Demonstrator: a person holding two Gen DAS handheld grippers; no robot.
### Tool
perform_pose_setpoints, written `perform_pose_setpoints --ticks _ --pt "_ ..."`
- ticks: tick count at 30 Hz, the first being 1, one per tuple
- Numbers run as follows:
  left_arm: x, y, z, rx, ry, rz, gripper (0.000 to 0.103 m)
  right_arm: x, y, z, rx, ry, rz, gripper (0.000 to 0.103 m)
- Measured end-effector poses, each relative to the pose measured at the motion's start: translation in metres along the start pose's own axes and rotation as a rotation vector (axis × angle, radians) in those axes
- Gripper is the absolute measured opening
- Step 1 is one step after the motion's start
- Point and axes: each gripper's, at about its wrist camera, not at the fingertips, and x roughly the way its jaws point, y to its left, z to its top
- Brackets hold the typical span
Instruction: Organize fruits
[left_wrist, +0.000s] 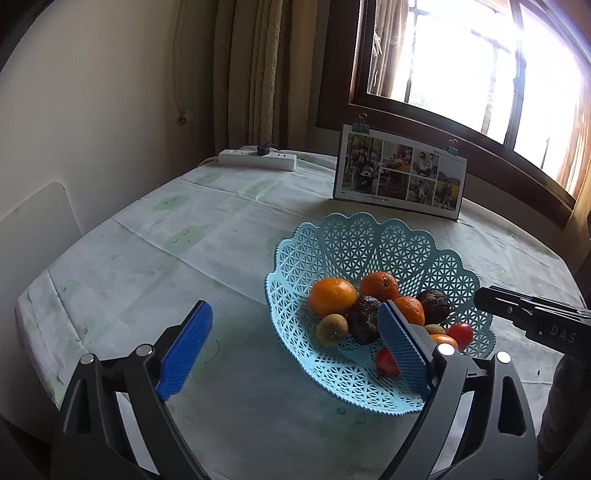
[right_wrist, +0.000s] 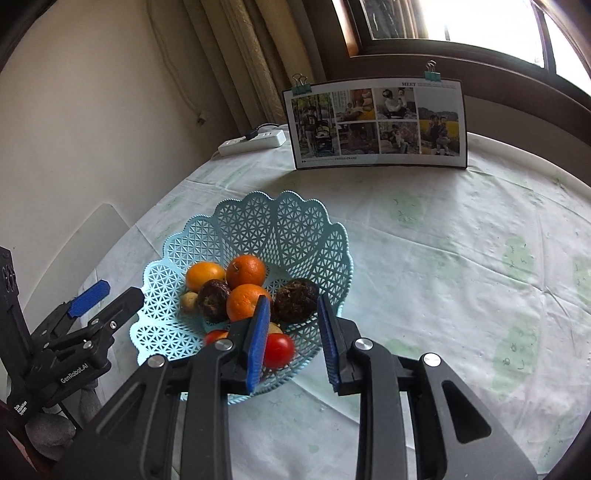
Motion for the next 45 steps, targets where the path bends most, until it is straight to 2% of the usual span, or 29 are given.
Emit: perform_pose_setpoints --ticks 3,5,6,7,9,13,17,25,31,45 --pt "-0.002 -0.002 -0.001 0.017 -0.012 0.024 0.095 -0.004 -0.002 -0.003 -0.005 -0.008 0.009 0.028" --pt "-0.005 -0.003 -0.002 0.025 -0.017 0.034 0.096 -0.009 -0.003 -0.005 -0.009 -0.02 -0.003 0.038" --pt "-0.006 -0.004 -0.002 0.029 -0.017 0.036 0.096 -0.011 -0.003 -0.006 -0.008 -0.026 -0.003 0.049" --pt "-0.006 -0.004 -0.003 0.032 -0.017 0.037 0.096 -0.013 -0.004 -0.007 -0.006 -0.032 -0.003 0.055" --pt "-0.007 -0.006 -0.003 0.036 -0.014 0.044 0.097 -0.015 -0.006 -0.009 -0.01 -0.033 -0.007 0.056" --pt "-0.009 -0.01 -0.005 0.044 -0.012 0.057 0.097 -0.017 -0.007 -0.015 -0.016 -0.022 0.002 0.068" --pt "-0.011 -0.014 -0.008 0.057 -0.016 0.072 0.1 -0.018 -0.006 -0.02 -0.029 -0.013 0.008 0.07" --pt "-0.017 -0.021 -0.007 0.065 -0.028 0.102 0.1 -0.023 -0.002 -0.025 -0.069 -0.034 0.013 0.082" --pt "-0.021 -0.028 -0.007 0.087 -0.047 0.132 0.1 -0.026 0.001 -0.027 -0.096 -0.052 0.003 0.087" --pt "-0.025 -0.034 -0.006 0.107 -0.06 0.146 0.1 -0.032 0.007 -0.03 -0.143 -0.098 -0.037 0.095"
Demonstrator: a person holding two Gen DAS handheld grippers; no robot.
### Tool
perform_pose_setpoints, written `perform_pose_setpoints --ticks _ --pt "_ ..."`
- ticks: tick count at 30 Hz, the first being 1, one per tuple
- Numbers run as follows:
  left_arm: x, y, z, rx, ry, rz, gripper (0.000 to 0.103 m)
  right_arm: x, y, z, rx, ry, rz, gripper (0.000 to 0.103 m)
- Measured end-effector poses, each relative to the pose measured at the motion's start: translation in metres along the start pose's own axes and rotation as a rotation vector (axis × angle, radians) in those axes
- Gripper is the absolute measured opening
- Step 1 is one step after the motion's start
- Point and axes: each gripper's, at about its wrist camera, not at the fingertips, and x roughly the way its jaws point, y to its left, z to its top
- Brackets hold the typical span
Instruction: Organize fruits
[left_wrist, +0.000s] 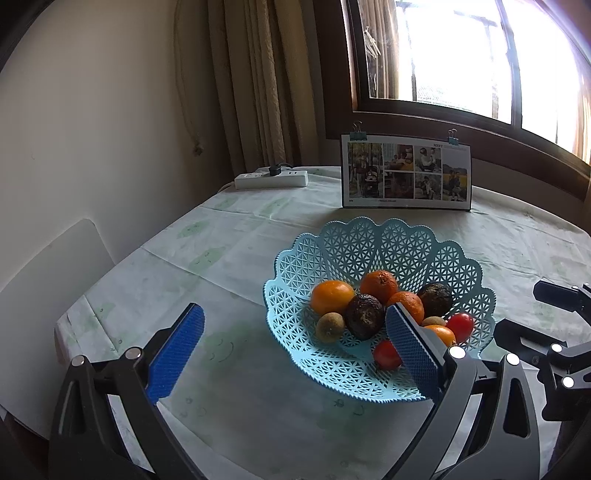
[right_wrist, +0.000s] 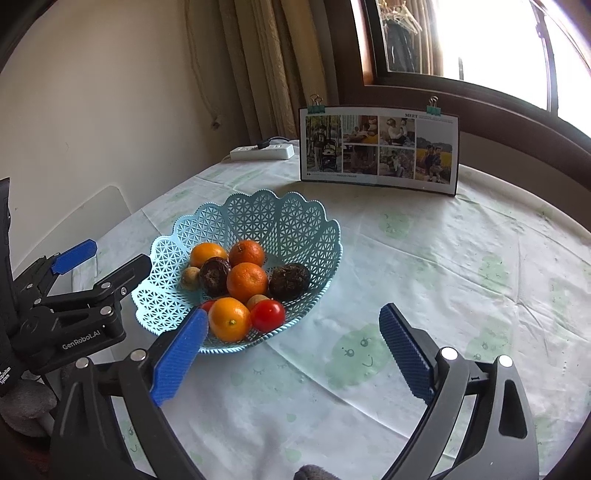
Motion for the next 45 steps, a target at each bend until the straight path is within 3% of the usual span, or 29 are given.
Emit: perform_pose_setpoints --ticks 21,45 --pt "0.008 0.008 -0.008 0.004 0.016 -0.013 0.1 0.007 0.022 0.002 -0.093 0.004 -0.055 0.098" --pt "0.01 0.011 -0.009 0.019 0.012 0.007 0.1 0.016 0.031 0.003 -0.103 0.044 -0.023 0.098"
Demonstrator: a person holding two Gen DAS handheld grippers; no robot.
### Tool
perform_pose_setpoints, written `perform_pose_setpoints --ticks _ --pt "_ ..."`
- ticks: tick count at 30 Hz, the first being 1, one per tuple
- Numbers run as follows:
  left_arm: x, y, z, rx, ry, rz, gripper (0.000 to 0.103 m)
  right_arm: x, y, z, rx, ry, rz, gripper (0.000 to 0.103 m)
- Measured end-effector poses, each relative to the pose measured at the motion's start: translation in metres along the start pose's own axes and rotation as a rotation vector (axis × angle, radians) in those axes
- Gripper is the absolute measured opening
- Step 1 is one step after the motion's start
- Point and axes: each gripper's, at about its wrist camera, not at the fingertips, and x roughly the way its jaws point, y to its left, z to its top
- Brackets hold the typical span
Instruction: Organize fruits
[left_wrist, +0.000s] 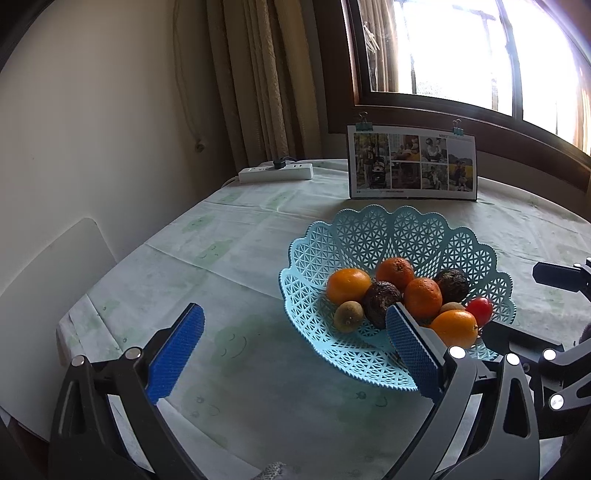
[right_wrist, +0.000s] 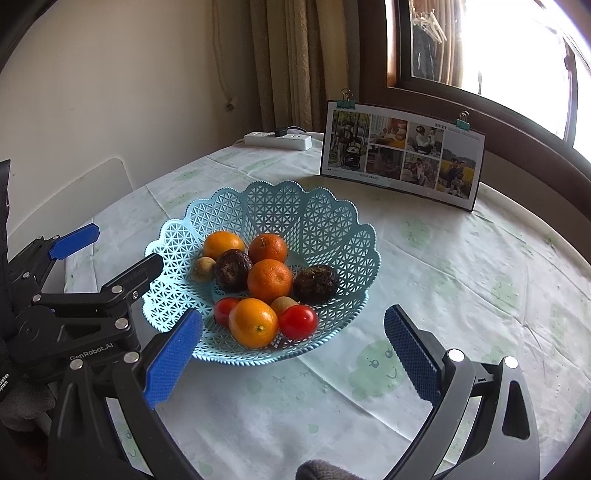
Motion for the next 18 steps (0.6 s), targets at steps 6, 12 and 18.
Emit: perform_pose_setpoints --ticks 6,12,18 --pt "0.0001 0.0001 0.0003 -0.001 0.0 0.0 0.1 0.0003 -0.0002 0.0002 0.002 0.001 0.009 0.098" --pt "0.0001 0.0006 0.0007 0.003 0.0 0.004 0.1 0.0009 -0.0005 0.0012 0.007 0.0 0.021 0.098" --pt "-0.002 0.0002 0.001 0.007 -0.004 0.008 0.1 -0.0011 -0.0003 0.0021 0.005 -0.008 0.021 0.098"
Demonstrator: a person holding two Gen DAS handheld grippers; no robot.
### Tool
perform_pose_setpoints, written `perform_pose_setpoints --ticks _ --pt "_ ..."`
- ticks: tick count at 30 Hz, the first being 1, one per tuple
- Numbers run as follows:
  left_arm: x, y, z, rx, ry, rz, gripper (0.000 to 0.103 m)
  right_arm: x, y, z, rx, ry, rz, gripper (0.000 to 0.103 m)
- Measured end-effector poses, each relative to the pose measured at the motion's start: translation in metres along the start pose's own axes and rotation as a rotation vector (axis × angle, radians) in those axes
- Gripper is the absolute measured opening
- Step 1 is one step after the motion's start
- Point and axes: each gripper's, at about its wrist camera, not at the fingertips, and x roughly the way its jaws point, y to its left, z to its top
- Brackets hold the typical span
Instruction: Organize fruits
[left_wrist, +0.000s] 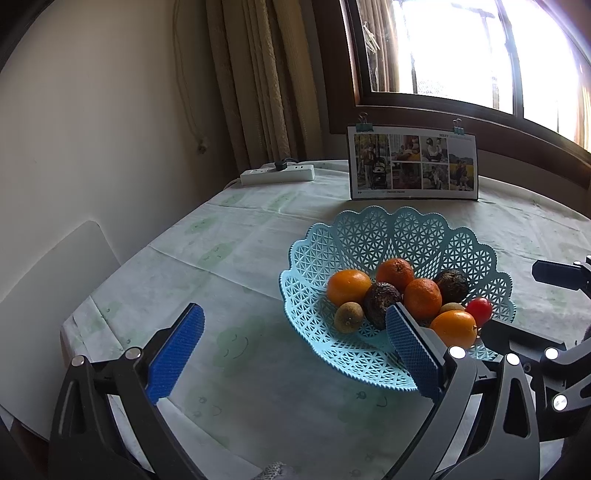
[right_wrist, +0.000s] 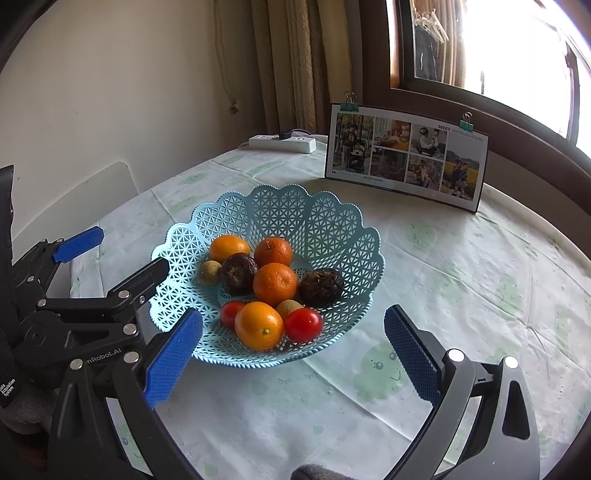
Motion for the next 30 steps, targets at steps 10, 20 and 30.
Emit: perform_pose_setpoints --ticks 10,20,30 --pt "-0.003 -0.002 0.0 0.007 -0.002 0.005 0.1 -0.001 0.0 0.0 0.0 -0.002 0.006 0.098" --pt "-0.011 -0.009 0.004 0.017 -0.012 0.008 0.1 -0.009 -0.004 -0.003 0.0 -0.023 -0.026 0.098" --pt "-0.032 -0.063 0.019 0.089 -0.051 -0.084 0.1 -0.027 -0.07 -0.024 0.142 -0.006 -0.257 0.098"
